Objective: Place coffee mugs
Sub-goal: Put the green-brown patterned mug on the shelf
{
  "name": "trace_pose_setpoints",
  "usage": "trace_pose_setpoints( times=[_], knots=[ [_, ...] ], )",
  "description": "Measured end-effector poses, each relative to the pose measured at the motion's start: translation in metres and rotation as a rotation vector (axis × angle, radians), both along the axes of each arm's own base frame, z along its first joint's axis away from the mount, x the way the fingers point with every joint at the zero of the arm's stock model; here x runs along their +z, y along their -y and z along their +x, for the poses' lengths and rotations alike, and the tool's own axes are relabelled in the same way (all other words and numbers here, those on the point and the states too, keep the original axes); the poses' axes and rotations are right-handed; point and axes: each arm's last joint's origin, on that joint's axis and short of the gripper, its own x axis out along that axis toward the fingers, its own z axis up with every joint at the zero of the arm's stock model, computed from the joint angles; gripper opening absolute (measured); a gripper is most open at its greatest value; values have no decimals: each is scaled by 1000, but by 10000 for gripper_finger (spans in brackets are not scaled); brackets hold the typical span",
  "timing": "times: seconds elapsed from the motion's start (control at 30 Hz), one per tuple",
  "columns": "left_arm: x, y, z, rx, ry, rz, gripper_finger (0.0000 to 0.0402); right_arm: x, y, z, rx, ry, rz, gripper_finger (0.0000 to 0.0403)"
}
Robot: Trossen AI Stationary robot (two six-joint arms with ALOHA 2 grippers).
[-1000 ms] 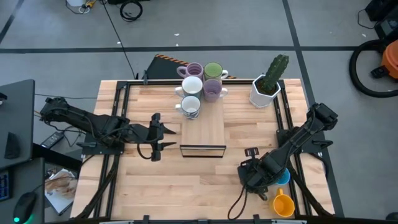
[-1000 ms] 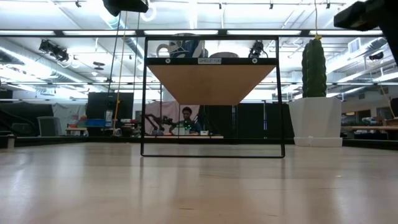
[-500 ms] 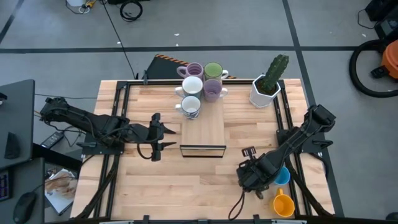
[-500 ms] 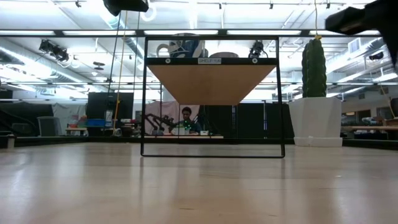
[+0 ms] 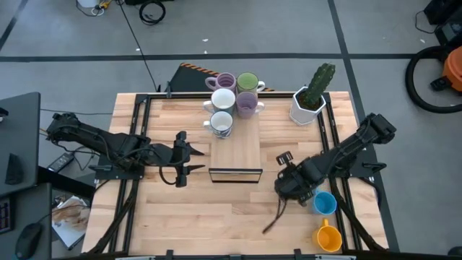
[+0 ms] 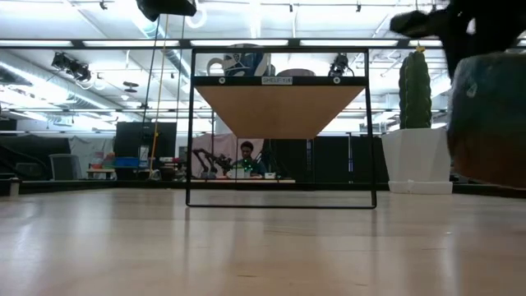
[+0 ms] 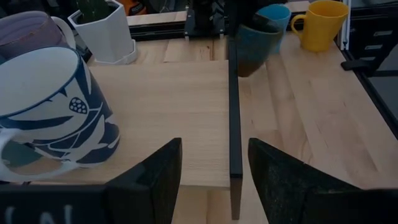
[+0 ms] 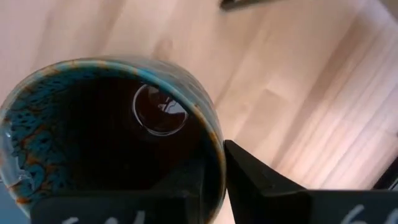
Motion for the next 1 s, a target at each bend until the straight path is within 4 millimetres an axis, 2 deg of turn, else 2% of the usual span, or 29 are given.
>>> trace_pose_setpoints(
  times=[0.4,0.63,0.8,1.0],
  knots=[
    [0,0,0,-7,-4,15,192,-15,54,-7,0,-79,-4,50],
    [0,0,0,-7,-4,15,192,-22,79,0,-9,-80,8,55],
    [0,0,0,-7,-5,15,192,-21,94,4,-51,-61,-11,76],
    [-1,0,0,-5,-10,12,192,-21,105,5,-139,-52,-1,131]
  ],
)
